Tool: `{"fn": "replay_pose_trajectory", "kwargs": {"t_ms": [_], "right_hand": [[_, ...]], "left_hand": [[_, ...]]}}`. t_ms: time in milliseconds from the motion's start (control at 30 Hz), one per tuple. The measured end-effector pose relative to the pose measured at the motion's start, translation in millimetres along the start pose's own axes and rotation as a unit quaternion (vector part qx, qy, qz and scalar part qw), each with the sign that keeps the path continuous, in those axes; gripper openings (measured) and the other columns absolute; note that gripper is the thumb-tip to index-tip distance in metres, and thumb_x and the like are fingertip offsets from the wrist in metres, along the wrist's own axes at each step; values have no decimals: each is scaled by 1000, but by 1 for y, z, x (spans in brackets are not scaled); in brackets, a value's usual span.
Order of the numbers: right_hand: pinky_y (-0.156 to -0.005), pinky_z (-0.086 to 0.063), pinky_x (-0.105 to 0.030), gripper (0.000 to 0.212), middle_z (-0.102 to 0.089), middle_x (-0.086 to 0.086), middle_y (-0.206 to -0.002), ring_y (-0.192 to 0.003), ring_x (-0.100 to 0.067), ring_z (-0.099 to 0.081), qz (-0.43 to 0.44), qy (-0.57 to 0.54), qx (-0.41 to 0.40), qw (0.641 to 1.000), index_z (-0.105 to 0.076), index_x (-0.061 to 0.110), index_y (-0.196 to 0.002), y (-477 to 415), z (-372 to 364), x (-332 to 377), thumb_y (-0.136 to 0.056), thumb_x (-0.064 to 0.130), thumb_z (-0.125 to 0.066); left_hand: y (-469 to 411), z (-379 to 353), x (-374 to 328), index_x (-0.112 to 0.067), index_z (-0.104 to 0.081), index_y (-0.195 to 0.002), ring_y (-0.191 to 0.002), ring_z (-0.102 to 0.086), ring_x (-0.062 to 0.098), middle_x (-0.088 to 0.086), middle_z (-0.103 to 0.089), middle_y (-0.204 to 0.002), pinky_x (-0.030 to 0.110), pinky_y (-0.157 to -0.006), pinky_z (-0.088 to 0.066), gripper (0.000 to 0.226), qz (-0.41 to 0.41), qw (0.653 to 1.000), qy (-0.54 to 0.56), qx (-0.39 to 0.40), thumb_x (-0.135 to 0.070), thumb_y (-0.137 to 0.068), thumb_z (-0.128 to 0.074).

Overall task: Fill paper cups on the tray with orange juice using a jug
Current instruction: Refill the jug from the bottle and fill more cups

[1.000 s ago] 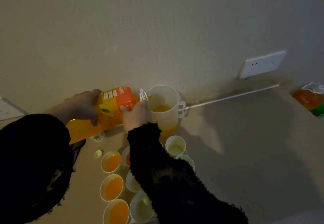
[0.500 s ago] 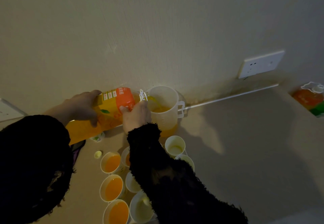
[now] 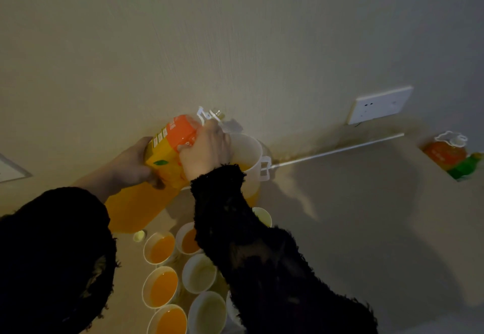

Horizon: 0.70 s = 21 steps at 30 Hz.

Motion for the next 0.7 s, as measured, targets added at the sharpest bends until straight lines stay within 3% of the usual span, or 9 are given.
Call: {"fn": "replay_pose_trajectory", "kwargs": {"t_ms": [100,167,233,300,567,600,700], "right_hand": [[-95,-42,-46,45,-56,-7,-125,-118,-30,-46,60,-28,-8,998,-46,14,-128,-3,12,30,-88,31,-58],[-85,-46,-43,25,-63,-9,-107,-104,-32,-54,101,-48,-8,994,-57,15,-111,-6,20,52,-94,31,-49],[-75,-47,-39,26,-63,-7,-91,-91,-30,-58,121,-57,4,991,-58,15,-90,-12,26,71,-99,32,-40],[-74,-49,-38,31,-61,-2,-81,-83,-27,-59,124,-90,16,988,-57,15,-81,-17,33,87,-100,34,-41],[-73,-48,-33,19,-67,-5,-91,-85,-21,-61,170,-99,88,977,-65,12,-82,-26,11,140,-93,19,-51],[-72,-47,-31,19,-67,-6,-92,-86,-22,-61,175,-88,96,976,-64,13,-81,-26,6,142,-93,19,-51],[-68,-46,-30,22,-65,0,-81,-78,-18,-60,182,-53,120,975,-58,17,-73,-23,-12,144,-93,22,-52]], "left_hand": [[4,5,1,-17,-34,-138,-99,-55,32,9,-57,-106,36,-67,-46,108,-18,997,71,-15,0,-42,-80],[8,10,3,-16,-33,-137,-95,-56,29,3,-58,-99,35,-65,-47,108,-28,992,115,-31,-5,-37,-74],[10,14,8,-17,-31,-138,-97,-54,27,-2,-56,-98,37,-70,-46,109,-33,987,150,-40,-6,-38,-72],[9,15,14,-21,-29,-138,-103,-52,26,-5,-54,-102,41,-79,-44,108,-32,983,177,-43,-8,-40,-74],[-7,7,59,-22,-39,-135,-110,-59,28,6,-62,-120,54,-89,-50,129,-38,971,221,-83,-49,-21,-94],[-6,7,59,-20,-41,-134,-111,-59,28,5,-62,-119,53,-91,-49,124,-36,974,206,-92,-47,-26,-95],[-3,10,63,-21,-40,-136,-119,-51,30,4,-57,-123,48,-95,-46,93,11,980,153,-126,-12,-57,-89]]}}
Point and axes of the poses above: each hand's wrist, its own y-axis away from the middle knuckle, its own z-axis out of the back of the hand, x = y × z, the point moved 9 cm from there along -y, towards the middle knuckle
